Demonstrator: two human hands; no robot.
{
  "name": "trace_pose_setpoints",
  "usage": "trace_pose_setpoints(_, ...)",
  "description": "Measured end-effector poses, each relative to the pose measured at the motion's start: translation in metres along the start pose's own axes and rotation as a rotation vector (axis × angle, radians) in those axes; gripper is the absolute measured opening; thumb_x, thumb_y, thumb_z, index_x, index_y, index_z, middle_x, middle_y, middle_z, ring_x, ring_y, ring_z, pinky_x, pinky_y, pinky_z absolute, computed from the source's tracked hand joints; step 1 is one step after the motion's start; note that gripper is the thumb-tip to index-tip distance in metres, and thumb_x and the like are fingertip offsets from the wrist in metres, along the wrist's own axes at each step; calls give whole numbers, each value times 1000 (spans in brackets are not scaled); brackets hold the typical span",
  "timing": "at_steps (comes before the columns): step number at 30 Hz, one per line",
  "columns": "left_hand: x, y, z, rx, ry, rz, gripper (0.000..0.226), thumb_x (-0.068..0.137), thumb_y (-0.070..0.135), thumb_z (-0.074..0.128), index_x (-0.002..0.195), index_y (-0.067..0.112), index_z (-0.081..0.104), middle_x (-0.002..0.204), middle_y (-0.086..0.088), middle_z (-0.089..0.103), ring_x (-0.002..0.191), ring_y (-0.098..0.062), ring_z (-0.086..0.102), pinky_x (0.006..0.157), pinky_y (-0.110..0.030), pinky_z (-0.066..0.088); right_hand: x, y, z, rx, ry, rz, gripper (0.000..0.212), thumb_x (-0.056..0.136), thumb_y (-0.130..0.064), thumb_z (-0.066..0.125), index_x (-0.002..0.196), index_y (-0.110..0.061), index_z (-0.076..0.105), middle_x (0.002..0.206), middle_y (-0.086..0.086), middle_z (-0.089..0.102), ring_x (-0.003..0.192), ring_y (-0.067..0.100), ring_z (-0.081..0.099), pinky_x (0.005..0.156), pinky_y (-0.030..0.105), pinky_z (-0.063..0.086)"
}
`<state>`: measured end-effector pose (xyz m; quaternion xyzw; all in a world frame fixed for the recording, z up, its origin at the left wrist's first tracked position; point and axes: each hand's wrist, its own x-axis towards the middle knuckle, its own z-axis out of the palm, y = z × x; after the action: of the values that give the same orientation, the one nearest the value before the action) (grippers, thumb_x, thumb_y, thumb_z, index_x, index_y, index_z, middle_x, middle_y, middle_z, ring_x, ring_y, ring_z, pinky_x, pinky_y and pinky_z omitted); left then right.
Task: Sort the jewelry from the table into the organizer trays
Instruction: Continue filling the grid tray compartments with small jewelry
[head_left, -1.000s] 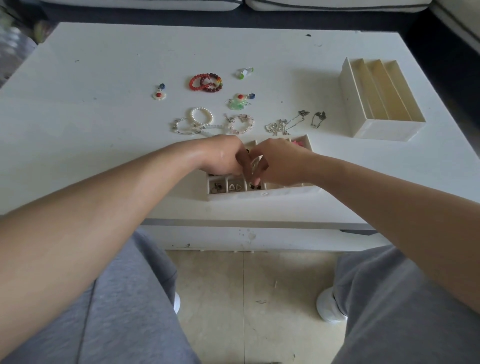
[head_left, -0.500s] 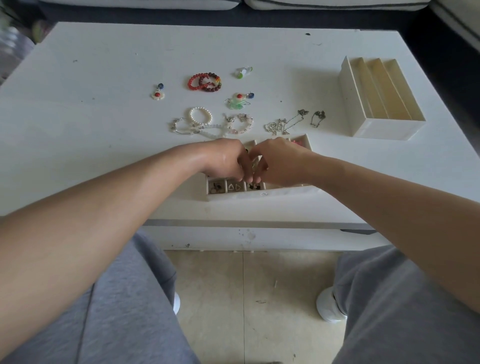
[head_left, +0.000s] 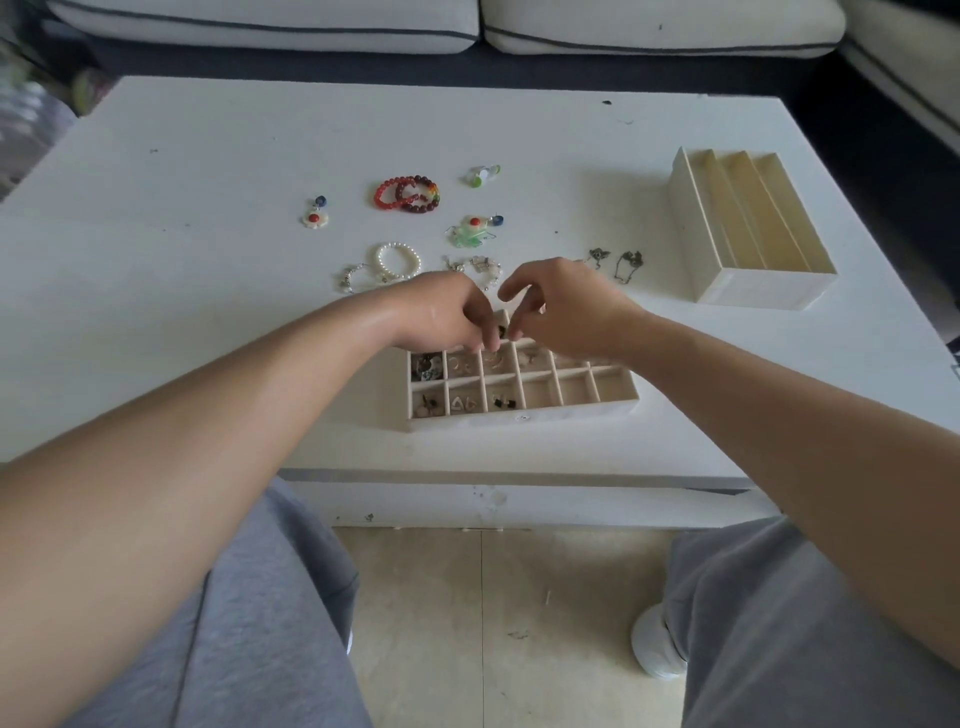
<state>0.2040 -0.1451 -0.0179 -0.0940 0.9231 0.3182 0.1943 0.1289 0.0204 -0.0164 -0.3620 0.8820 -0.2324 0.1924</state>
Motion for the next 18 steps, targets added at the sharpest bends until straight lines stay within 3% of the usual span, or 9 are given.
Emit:
trace_pose_setpoints(3,9,-4,-8,-65,66,-19,29,90,6,57,85,27,78,86,3,74,75,-13,62,69,-32,53,18,7,-5,54,105,19,36,89,-8,50,116,-21,69,99,-4,74,84,14,63,64,22,46)
trace_pose_setpoints(7,26,-10,-15,-97,207,-42,27,89,5,59,86,25,77,89,2,73,67,-13,59,60,-25,48,44,18,-12,139,202,71,34,93,-5,49,111,-21,73,104,-3,73,79,13,62,51,11,40)
trace_pose_setpoints(9,37,-14,-18,-103,276,-54,26,90,7,61,84,28,76,97,6,72,82,-15,67,75,-31,56,58,25,-15,160,224,97,34,96,-5,47,111,-20,73,105,-1,73,74,11,62,54,15,42)
trace_pose_setpoints(12,52,-20,-17,-43,359,-91,24,91,10,62,87,30,74,106,7,70,102,-17,66,96,-35,53,74,37,-17,162,239,139,35,97,-3,45,112,-19,73,111,0,72,79,17,65,53,14,41)
trace_pose_setpoints(15,67,-26,-19,-24,454,-141,22,90,12,63,95,30,74,111,7,70,103,-19,65,96,-40,54,94,47,-15,162,266,169,37,97,-3,43,114,-19,72,117,-1,70,87,16,62,60,15,42)
trace_pose_setpoints(18,79,-32,-24,-40,538,-193,24,91,13,63,108,29,70,113,6,69,103,-20,64,93,-40,54,115,55,-9,150,261,168,36,98,-6,43,116,-20,71,122,0,67,82,17,60,60,18,42)
